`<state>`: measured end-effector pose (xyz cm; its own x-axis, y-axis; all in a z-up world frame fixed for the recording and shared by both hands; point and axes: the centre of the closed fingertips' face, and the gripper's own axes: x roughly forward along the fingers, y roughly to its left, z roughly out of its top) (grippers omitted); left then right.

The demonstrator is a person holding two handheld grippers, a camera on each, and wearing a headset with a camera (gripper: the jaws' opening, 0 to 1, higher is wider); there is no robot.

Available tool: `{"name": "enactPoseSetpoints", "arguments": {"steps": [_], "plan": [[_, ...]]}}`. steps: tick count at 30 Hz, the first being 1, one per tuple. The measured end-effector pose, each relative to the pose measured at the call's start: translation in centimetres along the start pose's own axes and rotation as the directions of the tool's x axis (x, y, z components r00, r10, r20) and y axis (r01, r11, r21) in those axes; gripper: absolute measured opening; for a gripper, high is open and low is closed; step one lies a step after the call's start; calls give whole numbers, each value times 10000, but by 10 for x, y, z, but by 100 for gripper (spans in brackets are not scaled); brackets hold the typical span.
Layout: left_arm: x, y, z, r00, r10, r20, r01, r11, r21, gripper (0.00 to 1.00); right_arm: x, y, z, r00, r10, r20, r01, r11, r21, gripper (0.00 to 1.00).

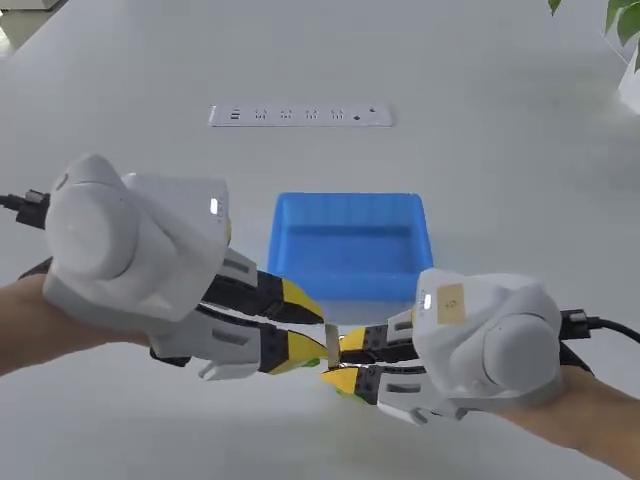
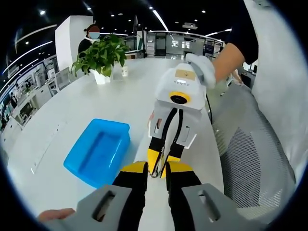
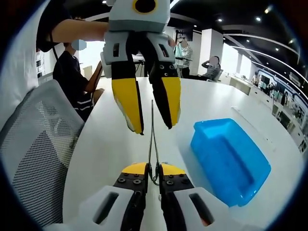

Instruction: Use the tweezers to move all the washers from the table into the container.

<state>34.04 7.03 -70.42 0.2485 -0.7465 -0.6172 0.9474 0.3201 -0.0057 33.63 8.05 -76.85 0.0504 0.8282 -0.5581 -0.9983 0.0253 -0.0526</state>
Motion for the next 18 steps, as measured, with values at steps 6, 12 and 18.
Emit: {"name": "enactPoseSetpoints", "arguments": {"steps": [6, 12, 18], "plan": [[-15, 3, 10, 9974, 422, 588, -406, 9988, -277, 20, -11, -7, 9, 9999, -31, 157, 30, 10000, 65, 9], [-38, 27, 4, 9726, 2227, 668, -2169, 9725, -851, 19, -25, -21, 23, 9995, -161, 270, 157, 9998, 159, 9], [-59, 28, 6, 9550, 2679, 1275, -2472, 9561, -1573, 19, -37, -28, 41, 9981, 273, 560, -286, 9993, 234, 9]]}}
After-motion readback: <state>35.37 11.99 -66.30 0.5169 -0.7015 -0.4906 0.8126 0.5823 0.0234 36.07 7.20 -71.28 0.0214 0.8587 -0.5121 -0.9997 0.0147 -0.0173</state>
